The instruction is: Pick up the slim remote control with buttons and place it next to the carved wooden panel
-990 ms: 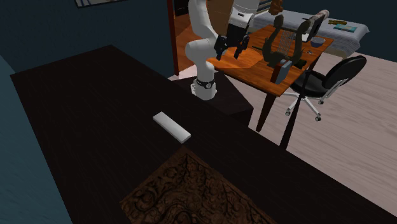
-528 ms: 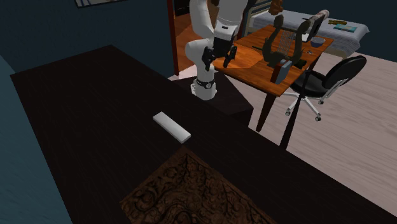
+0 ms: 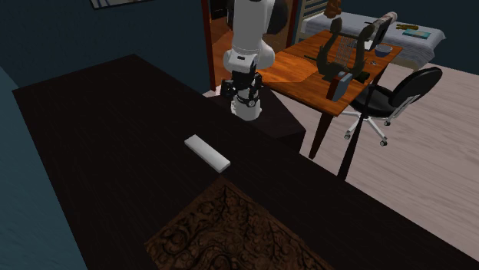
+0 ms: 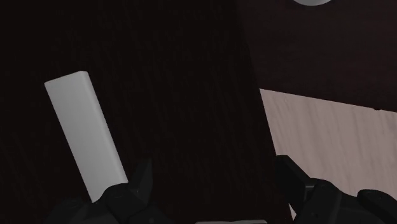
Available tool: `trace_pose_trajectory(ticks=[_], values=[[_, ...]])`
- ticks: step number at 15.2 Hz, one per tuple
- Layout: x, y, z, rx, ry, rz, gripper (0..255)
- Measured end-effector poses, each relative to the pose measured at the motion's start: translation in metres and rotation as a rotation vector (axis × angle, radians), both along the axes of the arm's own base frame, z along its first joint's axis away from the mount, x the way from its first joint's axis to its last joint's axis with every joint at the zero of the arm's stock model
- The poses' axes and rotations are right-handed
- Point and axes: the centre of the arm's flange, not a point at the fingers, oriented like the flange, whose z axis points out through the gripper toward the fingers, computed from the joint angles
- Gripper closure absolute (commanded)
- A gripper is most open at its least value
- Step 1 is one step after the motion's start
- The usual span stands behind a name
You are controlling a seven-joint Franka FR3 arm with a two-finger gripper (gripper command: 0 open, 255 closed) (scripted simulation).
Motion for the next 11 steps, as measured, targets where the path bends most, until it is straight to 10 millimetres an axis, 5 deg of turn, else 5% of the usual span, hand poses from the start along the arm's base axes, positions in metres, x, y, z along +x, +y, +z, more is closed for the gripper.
trace_pose_trajectory(ticks=[11], values=[[0.039, -0.12, -0.078, 0.07, -0.048, 0.072, 0]])
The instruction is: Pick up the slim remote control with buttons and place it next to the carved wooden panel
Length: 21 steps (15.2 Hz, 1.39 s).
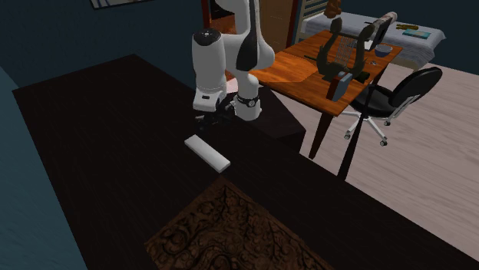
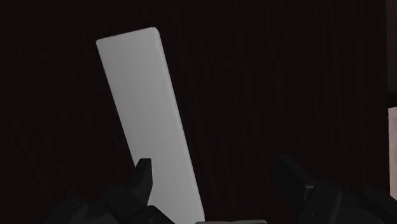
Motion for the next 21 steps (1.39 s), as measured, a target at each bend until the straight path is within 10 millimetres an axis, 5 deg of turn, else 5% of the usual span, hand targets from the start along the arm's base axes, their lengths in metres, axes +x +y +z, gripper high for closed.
trace_pose_trajectory(ticks=[5, 12, 18, 19, 21], values=[[0.014, -0.048, -0.033, 0.025, -0.018, 0.028, 0], [0.016, -0.05, -0.069, 0.027, -0.02, 0.032, 0], [0.016, -0.05, -0.073, 0.026, -0.02, 0.031, 0], [0.016, -0.05, -0.073, 0.026, -0.02, 0.031, 255], [0.016, -0.05, -0.073, 0.026, -0.02, 0.032, 255]])
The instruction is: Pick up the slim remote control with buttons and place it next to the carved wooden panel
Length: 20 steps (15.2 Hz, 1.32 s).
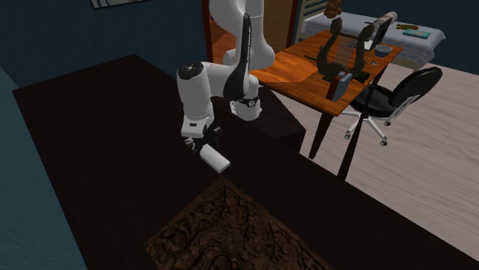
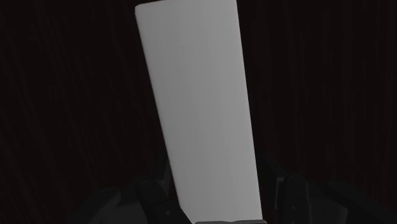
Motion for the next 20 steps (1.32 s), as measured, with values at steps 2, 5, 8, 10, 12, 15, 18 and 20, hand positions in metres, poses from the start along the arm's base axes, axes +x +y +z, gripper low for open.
trace_pose_trajectory(ticks=[2, 5, 8, 10, 12, 15, 18, 20], values=[[0.0, 0.0, 0.0, 0.0, 0.0, 0.0, 255], [0.0, 0.0, 0.0, 0.0, 0.0, 0.0, 255], [0.0, 0.0, 0.0, -0.001, 0.0, 0.0, 255], [0.0, 0.0, 0.006, 0.0, 0.0, 0.0, 255], [-0.001, -0.001, 0.016, 0.0, 0.0, 0.0, 255], [0.0, 0.0, 0.031, 0.0, 0.0, 0.0, 255], [-0.001, 0.001, 0.045, 0.0, 0.0, 0.0, 255], [-0.001, 0.0, 0.057, 0.0, 0.0, 0.0, 255]])
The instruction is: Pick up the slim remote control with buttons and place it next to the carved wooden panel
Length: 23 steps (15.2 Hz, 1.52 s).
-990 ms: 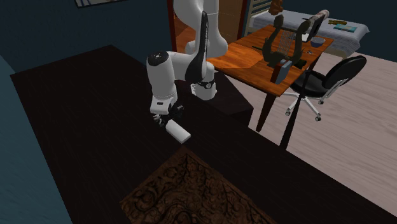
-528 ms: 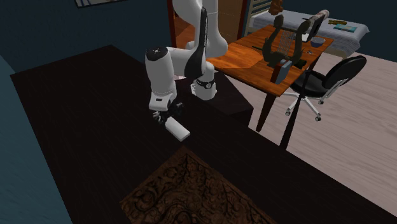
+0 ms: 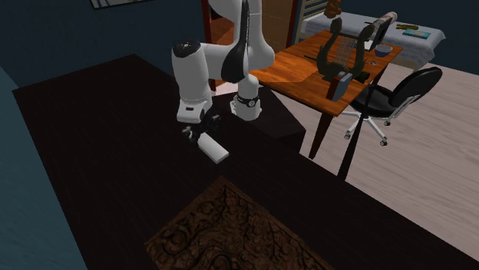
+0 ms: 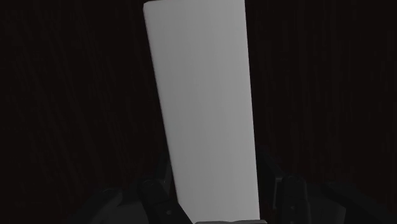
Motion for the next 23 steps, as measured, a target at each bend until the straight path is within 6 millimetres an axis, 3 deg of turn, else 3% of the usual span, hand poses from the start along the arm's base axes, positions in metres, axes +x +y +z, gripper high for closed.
trace_pose_trajectory(ticks=[9, 23], values=[[0.003, 0.005, 0.044, 0.0, 0.0, 0.0, 255], [0.114, 0.144, 0.048, 0.0, 0.0, 0.001, 255]])
